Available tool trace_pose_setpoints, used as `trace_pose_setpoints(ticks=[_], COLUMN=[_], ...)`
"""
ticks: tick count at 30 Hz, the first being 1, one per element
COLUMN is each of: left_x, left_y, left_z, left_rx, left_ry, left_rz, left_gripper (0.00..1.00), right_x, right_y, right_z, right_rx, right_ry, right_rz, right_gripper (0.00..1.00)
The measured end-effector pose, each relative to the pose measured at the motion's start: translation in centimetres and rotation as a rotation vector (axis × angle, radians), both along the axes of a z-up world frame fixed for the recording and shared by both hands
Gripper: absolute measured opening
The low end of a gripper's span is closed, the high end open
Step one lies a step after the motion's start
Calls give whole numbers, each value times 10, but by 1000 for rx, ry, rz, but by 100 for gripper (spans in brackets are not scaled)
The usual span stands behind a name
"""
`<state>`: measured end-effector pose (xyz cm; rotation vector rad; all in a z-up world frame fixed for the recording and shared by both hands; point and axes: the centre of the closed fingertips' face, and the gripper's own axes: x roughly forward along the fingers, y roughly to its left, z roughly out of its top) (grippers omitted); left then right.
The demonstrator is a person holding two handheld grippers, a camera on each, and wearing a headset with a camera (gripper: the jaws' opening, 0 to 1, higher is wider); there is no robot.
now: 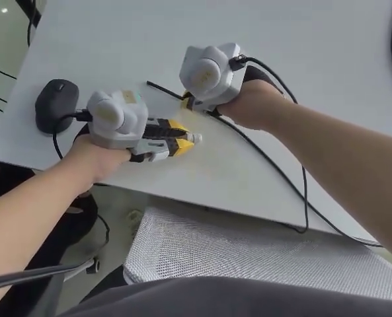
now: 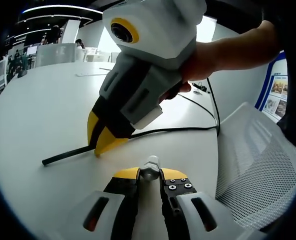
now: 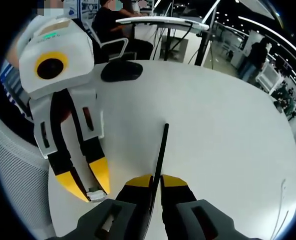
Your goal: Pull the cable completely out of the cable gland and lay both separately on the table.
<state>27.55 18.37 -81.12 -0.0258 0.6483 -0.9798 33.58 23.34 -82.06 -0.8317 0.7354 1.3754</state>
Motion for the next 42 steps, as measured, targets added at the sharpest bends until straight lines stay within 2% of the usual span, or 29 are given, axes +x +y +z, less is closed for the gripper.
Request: trace_pose_setpoints(ticks=[8, 21, 28, 34, 37, 42], left_x=[0, 1, 1, 0, 0, -2], left_y=[0, 0, 3, 5, 7, 7], left_z=[0, 4, 8, 11, 14, 25], left_rx=[21, 0, -3, 9, 13, 6], left_ry=[-4, 12, 7, 7, 4, -3], left_rz=[-2, 25, 40, 63, 78, 98], left_gripper=[16, 19, 22, 27, 31, 33], right_x=[0, 6, 10, 12, 11, 7], right_y=[-1, -3, -5, -14, -21, -35], right_z=[1, 6, 37, 64, 74, 100], right_rx=[-3, 3, 115, 186, 205, 252], right_ry=[-7, -31, -25, -39, -42, -58], right_rz=[4, -24, -99, -140, -155, -164], right_gripper=[2, 11, 15, 18, 18, 20])
